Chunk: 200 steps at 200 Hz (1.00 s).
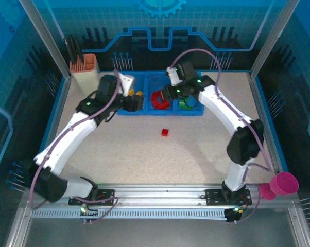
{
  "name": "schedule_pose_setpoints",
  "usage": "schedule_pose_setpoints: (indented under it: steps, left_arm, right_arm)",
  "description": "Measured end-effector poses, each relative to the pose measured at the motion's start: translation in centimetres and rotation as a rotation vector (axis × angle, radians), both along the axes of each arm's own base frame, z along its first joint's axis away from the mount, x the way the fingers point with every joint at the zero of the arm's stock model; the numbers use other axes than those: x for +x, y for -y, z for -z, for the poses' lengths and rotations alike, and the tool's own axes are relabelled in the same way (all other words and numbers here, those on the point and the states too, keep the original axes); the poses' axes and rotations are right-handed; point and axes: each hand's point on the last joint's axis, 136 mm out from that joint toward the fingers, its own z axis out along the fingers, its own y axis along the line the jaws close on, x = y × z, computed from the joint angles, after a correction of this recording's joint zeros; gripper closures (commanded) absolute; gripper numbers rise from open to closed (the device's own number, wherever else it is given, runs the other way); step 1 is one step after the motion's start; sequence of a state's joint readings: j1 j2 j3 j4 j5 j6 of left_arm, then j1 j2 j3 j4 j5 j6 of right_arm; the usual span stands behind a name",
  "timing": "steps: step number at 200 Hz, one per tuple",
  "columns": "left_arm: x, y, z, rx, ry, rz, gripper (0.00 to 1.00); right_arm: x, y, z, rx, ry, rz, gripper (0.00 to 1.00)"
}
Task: Sort the legos into containers by color
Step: Place the lego in the container.
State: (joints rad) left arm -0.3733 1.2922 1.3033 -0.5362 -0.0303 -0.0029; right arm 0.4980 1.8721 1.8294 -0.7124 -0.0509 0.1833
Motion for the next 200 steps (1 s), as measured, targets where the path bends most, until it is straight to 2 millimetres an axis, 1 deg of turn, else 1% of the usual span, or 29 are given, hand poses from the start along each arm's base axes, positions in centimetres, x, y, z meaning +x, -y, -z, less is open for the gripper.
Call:
schedule_pose_setpoints:
  steps: [20,34,44,57,74,91,102,121,131,142,167,178,186,200]
  left_arm:
    - [-2.2,-3.1,-1.0,-0.033,0.024,-0.069,0.17]
    - [-3.9,-4.2,-1.4,-0.045,0.043,-0.083,0.15]
    - [-5.0,-4.6,-1.3,-0.048,0.049,-0.085,0.14]
    - [-6.4,-5.0,-0.6,-0.047,0.043,-0.086,0.13]
    - [-7.8,-5.6,0.9,-0.045,0.009,-0.097,0.13]
    - [-8.6,-5.8,2.4,-0.044,-0.037,-0.104,0.13]
    - [-9.1,-5.9,3.1,-0.039,-0.064,-0.105,0.13]
    - [-9.4,-6.0,3.3,-0.049,-0.083,-0.111,0.12]
    - [-9.6,-6.0,3.3,-0.053,-0.085,-0.114,0.12]
    - [-9.7,-6.0,3.3,-0.058,-0.087,-0.113,0.12]
    - [-9.8,-5.9,3.4,-0.079,-0.101,-0.123,0.13]
    - [-9.8,-5.9,3.6,-0.088,-0.109,-0.132,0.13]
    - [-9.9,-5.9,4.1,-0.094,-0.123,-0.14,0.12]
    - [-10.2,-6.0,5.5,-0.102,-0.163,-0.159,0.12]
  right_arm:
    - [2.2,-3.7,0.3,0.005,0.038,-0.059,0.6]
    - [3.2,-5.9,0.7,0.013,0.056,-0.095,0.6]
    - [3.8,-7.3,1.1,0.018,0.072,-0.116,0.59]
    - [4.3,-9.0,1.7,0.019,0.093,-0.147,0.58]
    - [4.8,-11.2,2.5,0.016,0.12,-0.188,0.57]
    - [5.6,-13.4,3.4,0.0,0.158,-0.225,0.56]
    - [6.2,-14.3,4.6,-0.035,0.182,-0.242,0.56]
    - [6.7,-15.1,7.3,-0.109,0.193,-0.263,0.54]
    - [6.8,-15.0,8.9,-0.149,0.183,-0.271,0.52]
    - [6.8,-14.7,10.4,-0.195,0.174,-0.28,0.51]
    - [7.2,-14.5,10.4,-0.229,0.203,-0.285,0.5]
    - [7.3,-14.4,10.4,-0.235,0.209,-0.288,0.48]
    - [7.3,-14.4,10.4,-0.236,0.211,-0.291,0.45]
    - [7.4,-14.4,10.5,-0.235,0.214,-0.294,0.42]
